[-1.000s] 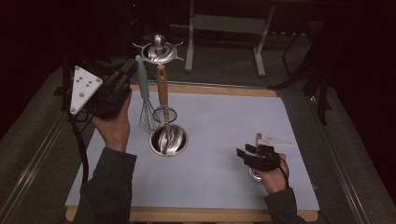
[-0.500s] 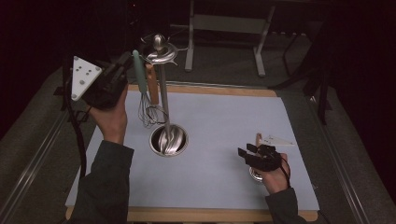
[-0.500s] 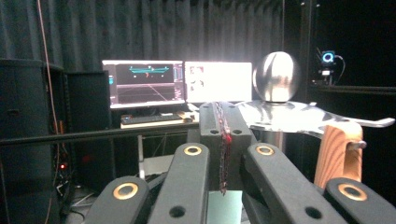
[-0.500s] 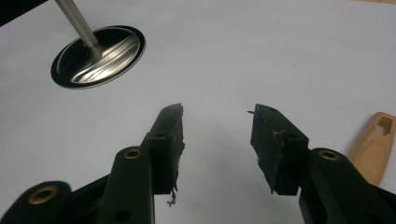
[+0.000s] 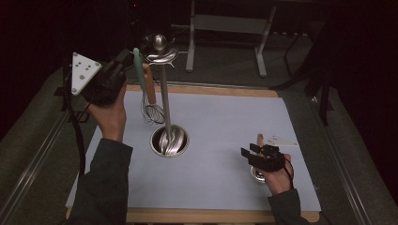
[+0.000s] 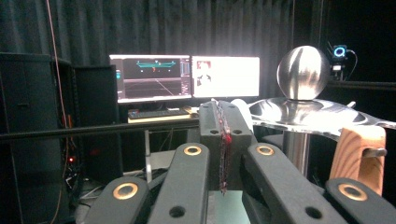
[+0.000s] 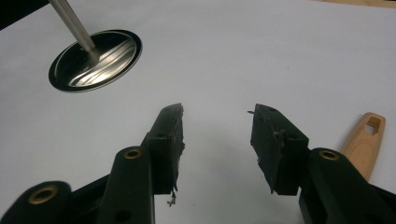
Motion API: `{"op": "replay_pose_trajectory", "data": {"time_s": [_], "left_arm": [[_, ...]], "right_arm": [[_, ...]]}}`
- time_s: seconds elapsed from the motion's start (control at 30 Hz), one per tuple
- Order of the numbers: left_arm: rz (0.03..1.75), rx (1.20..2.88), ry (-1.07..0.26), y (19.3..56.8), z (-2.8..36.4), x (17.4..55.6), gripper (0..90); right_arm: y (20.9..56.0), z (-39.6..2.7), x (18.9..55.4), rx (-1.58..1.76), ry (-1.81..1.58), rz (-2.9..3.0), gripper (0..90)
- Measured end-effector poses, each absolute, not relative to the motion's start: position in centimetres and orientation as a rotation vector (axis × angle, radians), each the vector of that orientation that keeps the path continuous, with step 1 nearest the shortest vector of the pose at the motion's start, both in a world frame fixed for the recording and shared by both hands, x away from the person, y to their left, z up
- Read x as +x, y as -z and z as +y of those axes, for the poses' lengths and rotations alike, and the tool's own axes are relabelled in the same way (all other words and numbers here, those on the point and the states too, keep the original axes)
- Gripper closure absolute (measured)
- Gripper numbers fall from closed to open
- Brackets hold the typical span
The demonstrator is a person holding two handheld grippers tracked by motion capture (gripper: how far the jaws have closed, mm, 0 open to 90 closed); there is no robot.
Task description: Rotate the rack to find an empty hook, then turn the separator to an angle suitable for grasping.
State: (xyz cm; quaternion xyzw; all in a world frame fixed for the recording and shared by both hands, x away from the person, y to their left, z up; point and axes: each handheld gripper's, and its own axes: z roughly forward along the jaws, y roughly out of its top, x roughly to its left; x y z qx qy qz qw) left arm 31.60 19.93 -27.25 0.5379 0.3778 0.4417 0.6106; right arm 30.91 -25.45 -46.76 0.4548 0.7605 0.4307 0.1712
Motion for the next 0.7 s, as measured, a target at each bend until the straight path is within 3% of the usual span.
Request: {"op": "replay_pose_trajectory", "data": {"time_s": [0.7], "left_arm": [[0.935, 1.271, -0.975, 30.1, 22.2, 30.9, 87.2]], "right_arm": [[46.6, -26.3, 30.9, 1.3, -1.169, 2.141, 53.2]]}}
